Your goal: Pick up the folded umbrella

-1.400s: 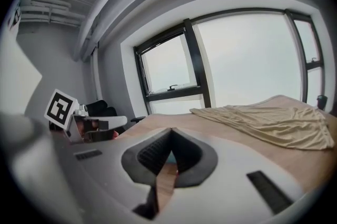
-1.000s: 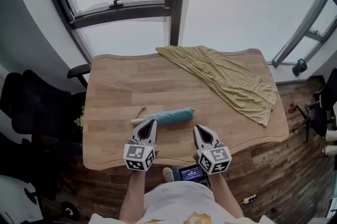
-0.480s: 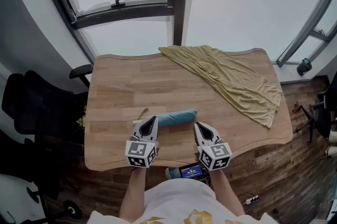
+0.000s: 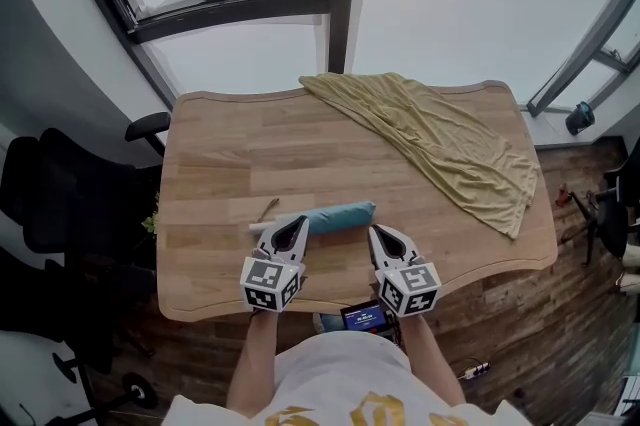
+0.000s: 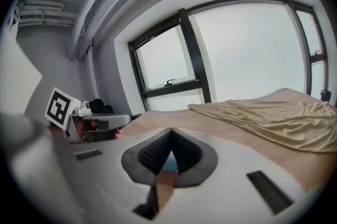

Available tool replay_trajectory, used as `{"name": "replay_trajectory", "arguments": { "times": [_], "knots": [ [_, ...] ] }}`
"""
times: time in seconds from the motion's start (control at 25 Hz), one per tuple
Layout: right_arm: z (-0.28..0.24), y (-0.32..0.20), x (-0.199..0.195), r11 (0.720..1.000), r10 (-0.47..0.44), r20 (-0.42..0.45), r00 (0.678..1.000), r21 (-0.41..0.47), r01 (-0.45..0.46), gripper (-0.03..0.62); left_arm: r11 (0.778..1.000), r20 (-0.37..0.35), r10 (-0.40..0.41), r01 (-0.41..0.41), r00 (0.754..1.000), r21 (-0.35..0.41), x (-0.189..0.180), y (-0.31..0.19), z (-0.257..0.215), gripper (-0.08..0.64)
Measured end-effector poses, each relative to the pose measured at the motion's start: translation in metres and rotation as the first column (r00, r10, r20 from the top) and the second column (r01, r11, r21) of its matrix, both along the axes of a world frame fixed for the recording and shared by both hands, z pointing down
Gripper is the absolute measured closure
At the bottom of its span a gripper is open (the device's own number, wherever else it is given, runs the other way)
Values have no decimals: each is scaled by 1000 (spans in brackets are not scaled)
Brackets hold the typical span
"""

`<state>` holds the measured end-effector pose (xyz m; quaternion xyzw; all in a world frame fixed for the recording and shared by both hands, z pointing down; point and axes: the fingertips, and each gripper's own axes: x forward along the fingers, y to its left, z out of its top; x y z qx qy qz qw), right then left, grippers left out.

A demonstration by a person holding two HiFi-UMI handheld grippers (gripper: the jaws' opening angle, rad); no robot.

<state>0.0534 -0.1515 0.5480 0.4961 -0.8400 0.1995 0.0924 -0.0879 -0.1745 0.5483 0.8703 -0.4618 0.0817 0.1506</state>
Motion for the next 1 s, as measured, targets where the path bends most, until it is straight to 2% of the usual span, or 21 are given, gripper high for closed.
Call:
{"name": "replay_trajectory", "arguments": {
  "times": [0.36,0.8,0.84,0.92,1.0],
  "knots": [
    [25,-14,10,998,25,-4,1000,-55,-25,583,994,44,76,-73,996,-79,16,-12,32,538],
    [57,-33,14,991,36,-11,999,-129,-37,583,958,121,219,-190,968,-213,34,-19,79,537],
    [60,-35,15,990,37,-12,999,-138,-38,583,953,120,231,-200,966,-228,35,-20,84,524],
    [67,-38,16,987,39,-11,999,-158,-40,583,942,107,247,-212,963,-261,37,-22,93,447],
    [75,-42,18,984,43,-13,999,-175,-45,583,931,104,263,-224,959,-288,39,-26,101,420]
  ]
}}
